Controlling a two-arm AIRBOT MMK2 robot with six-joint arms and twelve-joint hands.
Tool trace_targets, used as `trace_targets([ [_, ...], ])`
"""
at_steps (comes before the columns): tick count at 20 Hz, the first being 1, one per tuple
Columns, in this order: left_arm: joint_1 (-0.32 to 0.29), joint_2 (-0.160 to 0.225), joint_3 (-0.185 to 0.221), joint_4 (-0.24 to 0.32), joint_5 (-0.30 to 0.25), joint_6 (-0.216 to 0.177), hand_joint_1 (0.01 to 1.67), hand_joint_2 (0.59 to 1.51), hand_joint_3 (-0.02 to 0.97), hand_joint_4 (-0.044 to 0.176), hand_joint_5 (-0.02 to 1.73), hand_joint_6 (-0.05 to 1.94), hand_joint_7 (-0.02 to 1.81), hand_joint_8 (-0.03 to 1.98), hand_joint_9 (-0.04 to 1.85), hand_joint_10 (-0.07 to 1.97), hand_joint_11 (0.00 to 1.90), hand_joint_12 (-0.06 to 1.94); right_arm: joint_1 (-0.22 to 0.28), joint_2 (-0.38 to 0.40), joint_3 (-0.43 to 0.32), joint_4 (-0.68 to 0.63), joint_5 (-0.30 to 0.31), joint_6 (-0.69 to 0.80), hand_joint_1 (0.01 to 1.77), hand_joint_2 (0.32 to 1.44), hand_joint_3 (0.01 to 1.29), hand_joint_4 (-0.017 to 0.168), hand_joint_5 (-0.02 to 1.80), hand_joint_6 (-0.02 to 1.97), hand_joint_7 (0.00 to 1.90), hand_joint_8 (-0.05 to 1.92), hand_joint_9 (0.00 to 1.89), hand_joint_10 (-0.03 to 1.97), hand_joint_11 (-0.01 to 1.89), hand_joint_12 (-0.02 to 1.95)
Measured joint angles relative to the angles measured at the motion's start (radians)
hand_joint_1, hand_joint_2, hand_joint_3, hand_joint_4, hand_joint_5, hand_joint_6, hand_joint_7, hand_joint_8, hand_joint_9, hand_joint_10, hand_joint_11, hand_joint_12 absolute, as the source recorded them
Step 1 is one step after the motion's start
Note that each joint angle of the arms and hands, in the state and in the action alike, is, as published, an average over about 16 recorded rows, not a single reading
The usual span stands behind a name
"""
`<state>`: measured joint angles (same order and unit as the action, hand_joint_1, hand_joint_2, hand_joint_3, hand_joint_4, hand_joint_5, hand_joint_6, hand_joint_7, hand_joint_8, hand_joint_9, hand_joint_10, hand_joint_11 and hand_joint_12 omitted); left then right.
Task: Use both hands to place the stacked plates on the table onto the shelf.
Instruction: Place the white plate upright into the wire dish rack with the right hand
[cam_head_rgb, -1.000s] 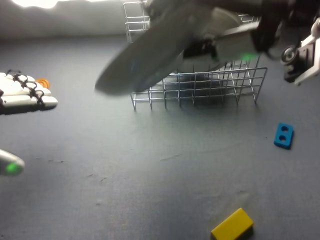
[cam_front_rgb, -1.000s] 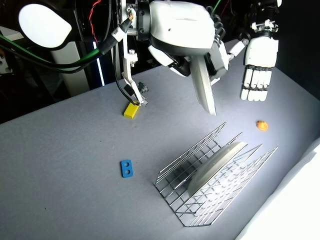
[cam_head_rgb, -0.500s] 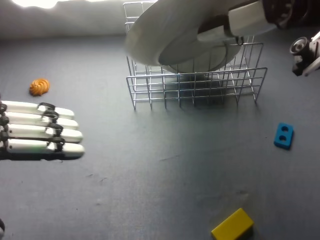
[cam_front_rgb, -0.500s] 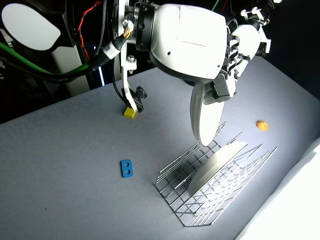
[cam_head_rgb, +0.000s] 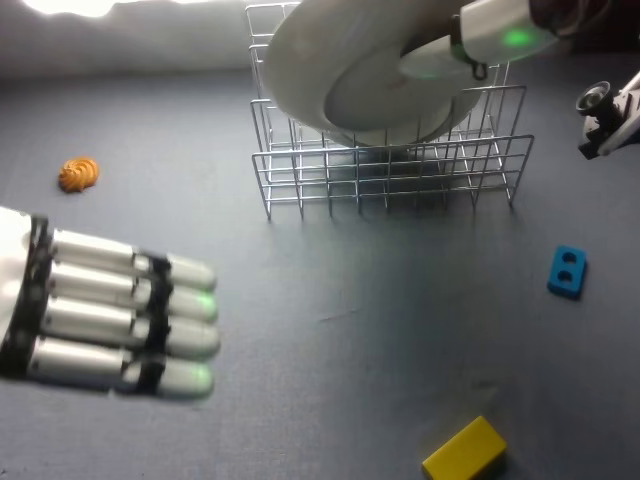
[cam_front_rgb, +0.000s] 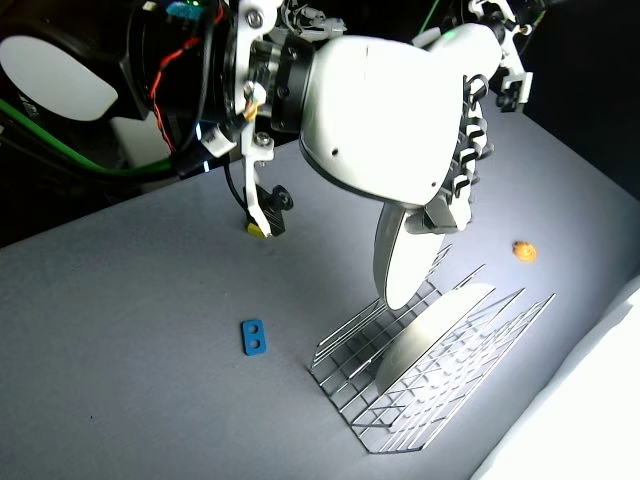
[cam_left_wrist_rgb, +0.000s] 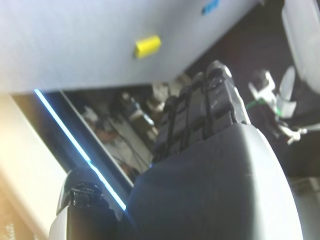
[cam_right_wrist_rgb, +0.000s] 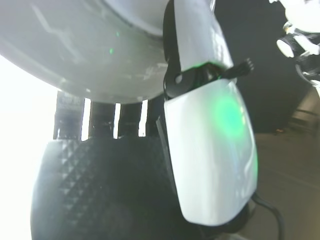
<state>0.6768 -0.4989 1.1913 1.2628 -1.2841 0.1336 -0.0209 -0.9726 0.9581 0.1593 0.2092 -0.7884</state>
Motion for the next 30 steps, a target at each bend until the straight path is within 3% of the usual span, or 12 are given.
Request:
trace_targets([
  [7,-0.019,0.008,-0.024,0.044,-0.069,0.004,0.02,1.047,0.02,0.002,0.03,0.02,0.01,0.0,0.02,0.01,0.02,0.01,-0.016,-0.014,0.026,0.088,-0.012,-0.006,1.36,0.99,0.02,-0.002,0.86,1.03,1.04,0.9,1.02,1.05,0.88,1.17],
  [13,-0.014,0.014,-0.036,0.06,-0.113,-0.011,0.02,1.048,0.02,0.002,0.03,0.02,0.01,0.0,0.02,0.01,0.02,0.01,-0.039,-0.032,0.047,0.127,-0.007,-0.009,1.37,0.99,0.01,-0.004,0.88,1.01,1.04,0.89,1.02,1.04,0.89,1.17],
  [18,-0.007,0.016,-0.048,0.058,-0.127,0.0,0.02,1.047,0.02,0.001,0.03,0.02,0.01,0.0,0.02,0.01,0.02,0.01,-0.059,-0.056,0.074,0.143,0.002,-0.008,1.37,0.99,0.01,-0.006,0.87,1.0,1.04,0.89,1.02,1.05,0.89,1.17],
  [23,0.001,0.021,-0.07,0.046,-0.094,0.028,0.02,1.046,0.02,0.002,0.02,0.02,0.01,0.0,0.02,0.01,0.02,0.01,-0.074,-0.086,0.111,0.153,0.008,-0.006,1.37,1.0,0.01,-0.009,0.87,0.99,1.05,0.89,1.02,1.05,0.89,1.17],
  [30,0.019,0.025,-0.099,-0.011,0.023,0.125,0.02,1.045,0.02,0.003,0.02,0.02,0.01,0.0,0.02,0.01,0.02,0.01,-0.093,-0.127,0.167,0.17,0.014,-0.003,1.37,1.0,0.01,-0.012,0.86,0.99,1.05,0.89,1.02,1.05,0.89,1.17],
])
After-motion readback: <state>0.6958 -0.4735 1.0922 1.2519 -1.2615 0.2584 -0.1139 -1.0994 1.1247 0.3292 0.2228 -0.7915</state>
